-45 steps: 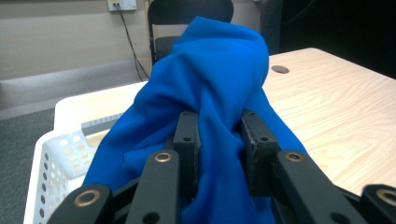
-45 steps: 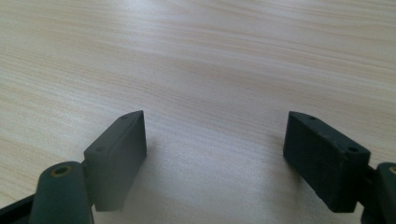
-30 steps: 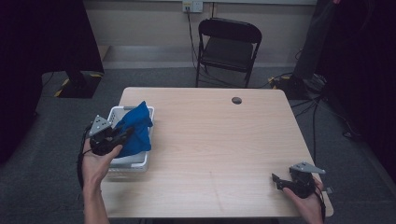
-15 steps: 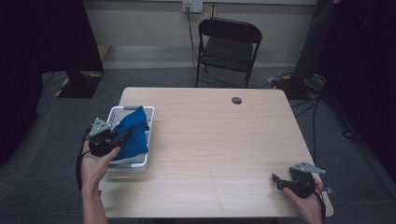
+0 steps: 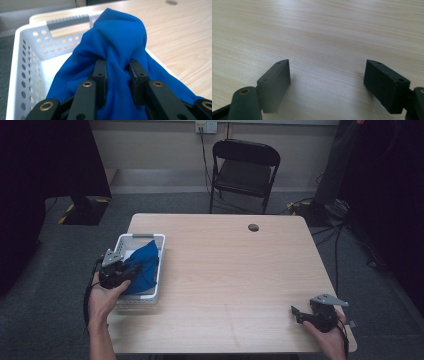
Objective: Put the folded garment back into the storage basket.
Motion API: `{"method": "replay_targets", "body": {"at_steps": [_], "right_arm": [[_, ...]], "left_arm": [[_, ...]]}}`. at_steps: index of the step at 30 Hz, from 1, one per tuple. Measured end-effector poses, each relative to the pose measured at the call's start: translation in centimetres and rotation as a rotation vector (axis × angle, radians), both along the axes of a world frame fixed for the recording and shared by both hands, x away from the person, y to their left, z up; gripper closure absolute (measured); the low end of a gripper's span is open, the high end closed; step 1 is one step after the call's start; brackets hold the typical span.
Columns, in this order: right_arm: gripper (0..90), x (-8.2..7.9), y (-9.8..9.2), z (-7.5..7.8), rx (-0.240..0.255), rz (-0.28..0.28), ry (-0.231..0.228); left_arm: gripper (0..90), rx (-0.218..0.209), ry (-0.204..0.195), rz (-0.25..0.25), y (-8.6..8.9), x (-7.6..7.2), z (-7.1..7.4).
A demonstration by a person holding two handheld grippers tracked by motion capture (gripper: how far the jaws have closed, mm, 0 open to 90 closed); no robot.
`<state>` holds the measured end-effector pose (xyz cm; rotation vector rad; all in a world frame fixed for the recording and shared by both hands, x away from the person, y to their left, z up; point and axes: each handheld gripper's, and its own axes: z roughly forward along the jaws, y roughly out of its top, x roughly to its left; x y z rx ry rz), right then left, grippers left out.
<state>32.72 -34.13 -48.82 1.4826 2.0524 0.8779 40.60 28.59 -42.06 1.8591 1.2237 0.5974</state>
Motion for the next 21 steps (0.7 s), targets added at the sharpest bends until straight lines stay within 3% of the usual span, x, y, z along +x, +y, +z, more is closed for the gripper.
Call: {"method": "replay_targets", "body": {"at_steps": [6, 16, 21], "right_arm": [[20.5, 0.0, 0.0, 0.0, 0.0, 0.0, 0.0], [20.5, 0.0, 0.0, 0.0, 0.0, 0.0, 0.0], [20.5, 0.0, 0.0, 0.0, 0.0, 0.0, 0.0]], "left_arm": [[71.2, 0.024, 0.038, 0.0, -0.1, 0.4, -0.8], [71.0, 0.035, 0.066, -0.02, -0.5, 0.8, -1.5], [70.8, 0.031, 0.113, -0.02, -0.4, 1.3, -1.6]]}}
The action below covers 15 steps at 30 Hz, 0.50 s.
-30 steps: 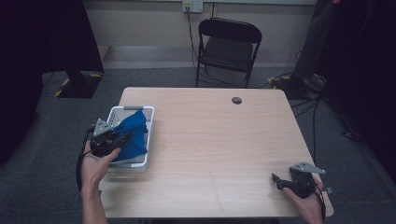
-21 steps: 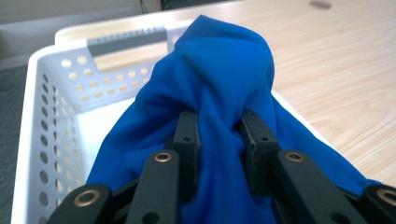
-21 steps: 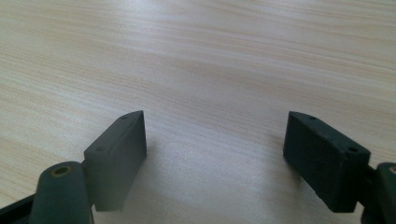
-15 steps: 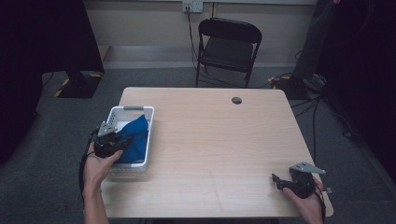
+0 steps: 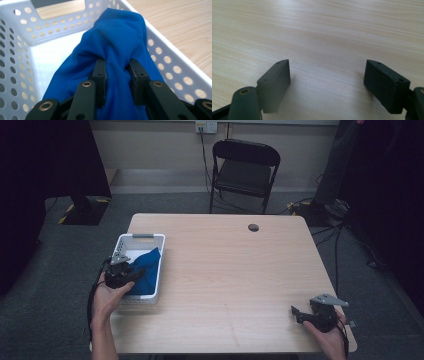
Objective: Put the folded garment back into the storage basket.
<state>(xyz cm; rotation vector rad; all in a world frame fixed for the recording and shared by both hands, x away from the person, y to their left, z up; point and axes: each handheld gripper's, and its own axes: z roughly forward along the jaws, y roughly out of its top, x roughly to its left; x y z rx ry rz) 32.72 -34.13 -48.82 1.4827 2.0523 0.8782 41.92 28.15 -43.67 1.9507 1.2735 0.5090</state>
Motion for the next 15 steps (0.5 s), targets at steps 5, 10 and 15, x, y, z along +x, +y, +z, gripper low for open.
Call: {"method": "replay_targets", "body": {"at_steps": [5, 10, 15], "right_arm": [[20.5, 0.0, 0.0, 0.0, 0.0, 0.0, 0.0], [20.4, 0.0, 0.0, 0.0, 0.0, 0.0, 0.0], [20.4, 0.0, 0.0, 0.0, 0.0, 0.0, 0.0]], "left_arm": [[70.6, 0.019, 0.043, -0.006, -0.1, 0.5, -0.1], [70.2, 0.039, 0.096, -0.001, -0.3, 1.4, -0.3], [69.4, 0.051, 0.144, 0.013, -0.3, 2.0, -0.5]]}}
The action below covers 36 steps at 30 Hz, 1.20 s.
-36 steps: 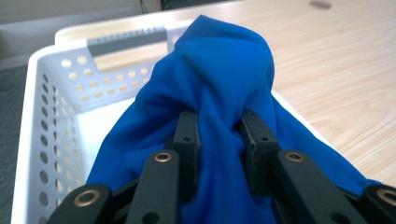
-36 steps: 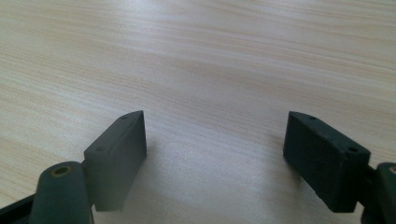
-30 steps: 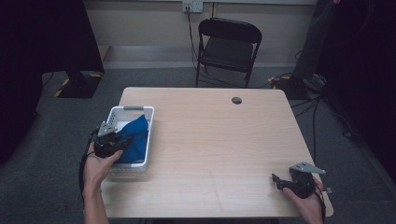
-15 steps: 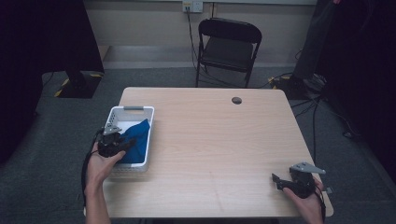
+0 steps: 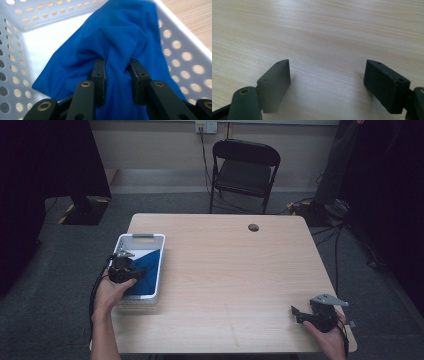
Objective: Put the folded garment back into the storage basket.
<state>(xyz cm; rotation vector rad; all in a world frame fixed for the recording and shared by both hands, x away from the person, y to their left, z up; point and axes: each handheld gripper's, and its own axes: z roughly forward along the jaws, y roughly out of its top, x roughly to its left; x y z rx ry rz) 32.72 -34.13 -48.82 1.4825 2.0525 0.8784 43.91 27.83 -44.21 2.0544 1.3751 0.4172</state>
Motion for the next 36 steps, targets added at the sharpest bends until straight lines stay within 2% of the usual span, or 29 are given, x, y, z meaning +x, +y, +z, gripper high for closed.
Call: {"method": "replay_targets", "body": {"at_steps": [8, 15, 18, 24, 30, 31, 32, 33, 35, 36], "right_arm": [[20.4, 0.0, 0.0, 0.0, 0.0, 0.001, 0.0], [20.4, 0.0, 0.0, 0.0, 0.001, 0.002, 0.0], [20.4, 0.0, 0.0, 0.0, 0.001, 0.002, 0.0], [20.4, 0.1, 0.0, 0.0, 0.001, 0.002, 0.0], [20.4, 0.1, 0.0, 0.0, 0.001, 0.002, 0.0], [20.4, 0.1, 0.0, 0.0, 0.001, 0.002, 0.0], [20.4, 0.0, 0.0, 0.0, 0.001, 0.002, 0.0], [20.4, 0.0, 0.0, 0.0, 0.001, 0.002, 0.0], [20.4, 0.0, 0.0, 0.0, 0.001, 0.002, 0.0], [20.4, 0.0, 0.0, 0.0, 0.002, 0.002, 0.0]], "left_arm": [[67.2, 0.034, 0.09, 0.017, -0.2, 0.9, -0.4], [63.3, 0.083, 0.154, 0.024, -0.5, 1.6, -0.9], [61.3, 0.086, 0.184, 0.028, -0.5, 1.9, -1.1], [59.8, 0.039, 0.211, 0.05, -0.1, 2.2, -1.2], [54.9, 0.018, 0.23, 0.07, 0.0, 2.5, -1.3], [53.3, 0.035, 0.235, 0.075, 0.0, 2.6, -1.3], [46.5, 0.054, 0.256, 0.095, 0.0, 2.7, -1.4], [44.5, 0.057, 0.256, 0.095, -0.1, 2.8, -1.4], [43.4, 0.087, 0.251, 0.072, -0.3, 2.7, -1.5], [43.2, 0.083, 0.251, 0.074, -0.3, 2.7, -1.5]]}}
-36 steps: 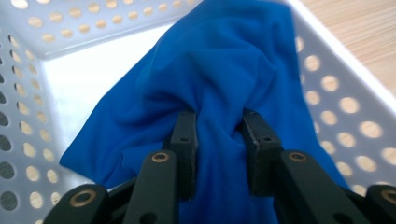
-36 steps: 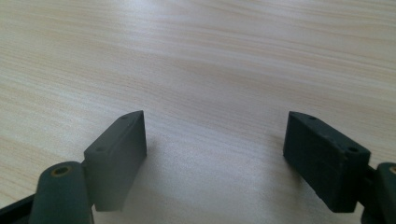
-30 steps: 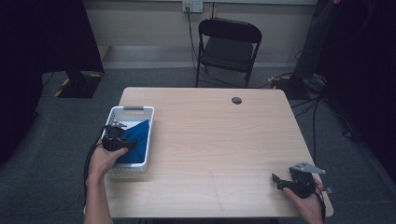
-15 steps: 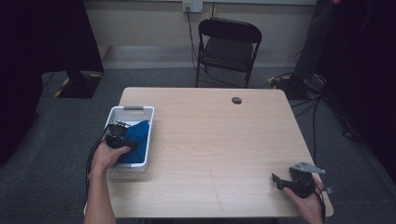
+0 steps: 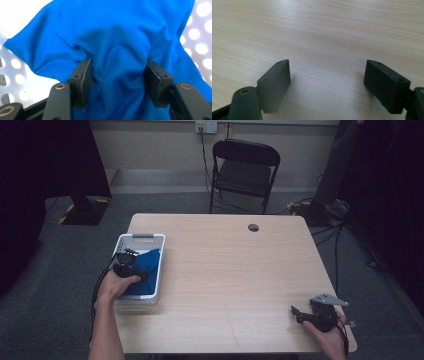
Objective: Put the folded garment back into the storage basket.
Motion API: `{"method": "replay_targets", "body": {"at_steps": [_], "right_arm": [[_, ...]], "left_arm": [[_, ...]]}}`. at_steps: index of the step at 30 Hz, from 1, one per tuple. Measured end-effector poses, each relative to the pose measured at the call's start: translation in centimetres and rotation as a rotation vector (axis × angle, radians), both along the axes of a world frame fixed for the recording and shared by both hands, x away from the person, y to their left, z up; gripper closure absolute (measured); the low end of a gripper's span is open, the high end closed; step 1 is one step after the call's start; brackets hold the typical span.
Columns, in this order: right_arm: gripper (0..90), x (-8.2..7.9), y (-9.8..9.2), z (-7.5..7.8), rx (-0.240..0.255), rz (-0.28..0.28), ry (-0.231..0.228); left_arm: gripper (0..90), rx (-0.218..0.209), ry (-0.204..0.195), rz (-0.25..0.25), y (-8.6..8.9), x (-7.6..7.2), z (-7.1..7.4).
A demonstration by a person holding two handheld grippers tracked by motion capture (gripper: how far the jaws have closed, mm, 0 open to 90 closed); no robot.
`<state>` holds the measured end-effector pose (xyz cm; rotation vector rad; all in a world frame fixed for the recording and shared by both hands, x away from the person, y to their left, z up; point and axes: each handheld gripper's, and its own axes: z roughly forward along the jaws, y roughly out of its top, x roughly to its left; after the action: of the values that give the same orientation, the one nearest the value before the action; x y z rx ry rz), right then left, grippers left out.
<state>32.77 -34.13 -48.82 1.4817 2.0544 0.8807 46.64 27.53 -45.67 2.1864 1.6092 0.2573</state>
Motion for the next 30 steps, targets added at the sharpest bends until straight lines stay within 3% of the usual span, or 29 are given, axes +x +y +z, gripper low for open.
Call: {"method": "replay_targets", "body": {"at_steps": [5, 12, 24, 30], "right_arm": [[20.4, 0.0, 0.0, 0.0, 0.0, 0.0, 0.0], [20.4, 0.0, 0.0, 0.0, 0.0, 0.0, 0.0], [20.4, 0.0, 0.0, 0.0, 0.0, 0.001, 0.0], [20.4, 0.0, 0.0, 0.0, 0.0, 0.001, -0.001]], "left_arm": [[39.0, -0.015, 0.011, -0.015, 0.1, 0.1, 0.0], [27.3, 0.043, 0.014, -0.044, -0.4, 0.5, -0.2], [10.4, 0.081, 0.039, -0.051, -0.4, 1.4, -0.6], [11.7, 0.069, 0.035, -0.044, -0.2, 1.2, -0.5]]}}
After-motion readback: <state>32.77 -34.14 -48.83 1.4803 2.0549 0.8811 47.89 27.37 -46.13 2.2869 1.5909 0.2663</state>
